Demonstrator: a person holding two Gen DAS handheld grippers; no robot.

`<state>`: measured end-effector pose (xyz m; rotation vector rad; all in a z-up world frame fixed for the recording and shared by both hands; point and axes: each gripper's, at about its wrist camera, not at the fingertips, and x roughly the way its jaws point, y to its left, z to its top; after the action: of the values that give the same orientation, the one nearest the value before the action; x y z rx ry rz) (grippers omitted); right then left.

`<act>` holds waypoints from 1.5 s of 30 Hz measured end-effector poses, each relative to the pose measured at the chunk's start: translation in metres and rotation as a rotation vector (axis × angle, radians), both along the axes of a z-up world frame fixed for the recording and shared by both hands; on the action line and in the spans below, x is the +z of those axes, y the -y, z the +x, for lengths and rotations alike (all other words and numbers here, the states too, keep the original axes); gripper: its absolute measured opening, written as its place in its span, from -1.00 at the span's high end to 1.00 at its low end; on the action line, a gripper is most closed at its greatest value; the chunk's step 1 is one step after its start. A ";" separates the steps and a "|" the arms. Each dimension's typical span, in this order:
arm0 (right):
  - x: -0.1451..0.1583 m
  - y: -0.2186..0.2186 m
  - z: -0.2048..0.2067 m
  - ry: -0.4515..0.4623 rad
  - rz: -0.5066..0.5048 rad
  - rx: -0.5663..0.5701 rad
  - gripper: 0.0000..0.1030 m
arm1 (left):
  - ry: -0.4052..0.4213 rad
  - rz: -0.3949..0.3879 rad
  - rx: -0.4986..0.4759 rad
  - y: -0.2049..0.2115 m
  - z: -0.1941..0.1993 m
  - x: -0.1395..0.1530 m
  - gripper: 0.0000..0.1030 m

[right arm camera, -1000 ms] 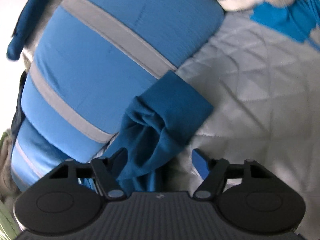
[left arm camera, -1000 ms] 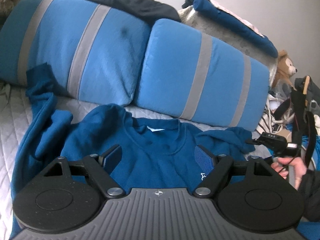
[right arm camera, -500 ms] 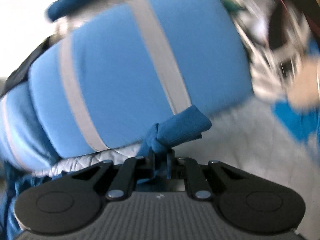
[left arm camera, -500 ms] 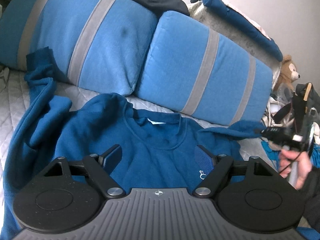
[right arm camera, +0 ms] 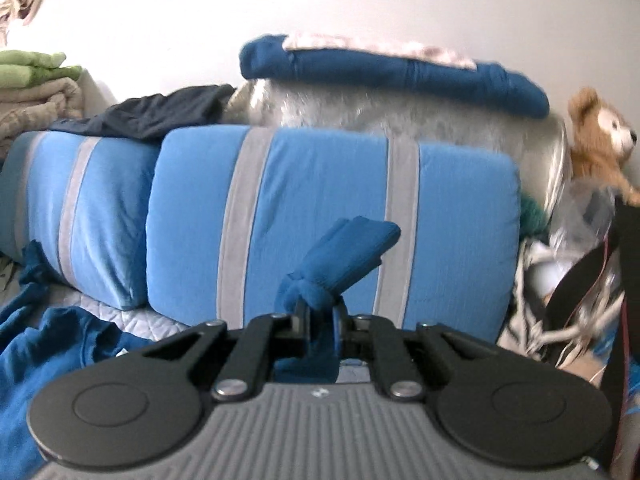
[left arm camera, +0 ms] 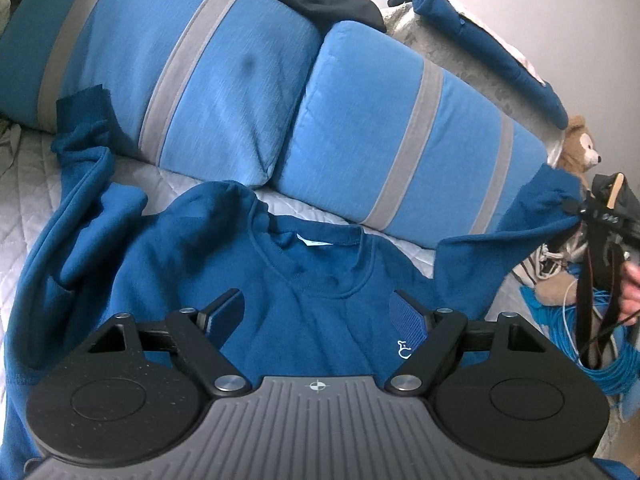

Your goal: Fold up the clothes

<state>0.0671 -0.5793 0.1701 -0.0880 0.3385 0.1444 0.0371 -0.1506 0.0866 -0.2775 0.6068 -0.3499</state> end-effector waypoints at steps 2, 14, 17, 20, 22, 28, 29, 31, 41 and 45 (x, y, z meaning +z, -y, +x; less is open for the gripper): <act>0.010 0.008 -0.005 0.004 -0.021 -0.005 0.81 | 0.001 -0.004 0.003 -0.001 -0.001 0.000 -0.55; 0.031 0.123 -0.037 -0.042 -0.171 -0.196 0.83 | 0.020 -0.026 0.008 -0.003 -0.004 0.003 -0.55; 0.028 0.160 -0.046 -0.073 -0.158 -0.276 0.83 | 0.021 -0.027 0.011 -0.003 -0.004 0.003 -0.55; 0.022 0.189 -0.057 -0.106 -0.114 -0.337 0.83 | 0.017 -0.030 0.014 -0.003 -0.004 0.003 -0.55; 0.016 0.200 -0.066 -0.125 -0.097 -0.360 0.83 | 0.012 -0.031 0.015 -0.003 -0.003 0.003 -0.55; 0.004 0.202 -0.084 -0.177 -0.039 -0.377 0.83 | 0.004 -0.028 0.019 -0.004 -0.002 0.003 -0.55; 0.002 0.201 -0.086 -0.184 -0.024 -0.378 0.83 | 0.003 -0.028 0.018 -0.004 -0.002 0.003 -0.55; -0.001 0.195 -0.089 -0.200 0.004 -0.386 0.83 | 0.001 -0.026 0.017 -0.003 -0.002 0.002 -0.55; -0.029 0.085 -0.093 -0.320 0.051 -0.072 0.82 | -0.008 -0.020 0.020 -0.003 -0.003 0.001 -0.55; -0.052 0.039 -0.086 -0.370 0.041 0.038 0.70 | -0.011 -0.020 0.022 -0.004 -0.003 0.001 -0.55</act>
<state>-0.0190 -0.6184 0.1186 -0.0262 0.7027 0.2056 0.0344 -0.1467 0.0877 -0.3056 0.6109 -0.3332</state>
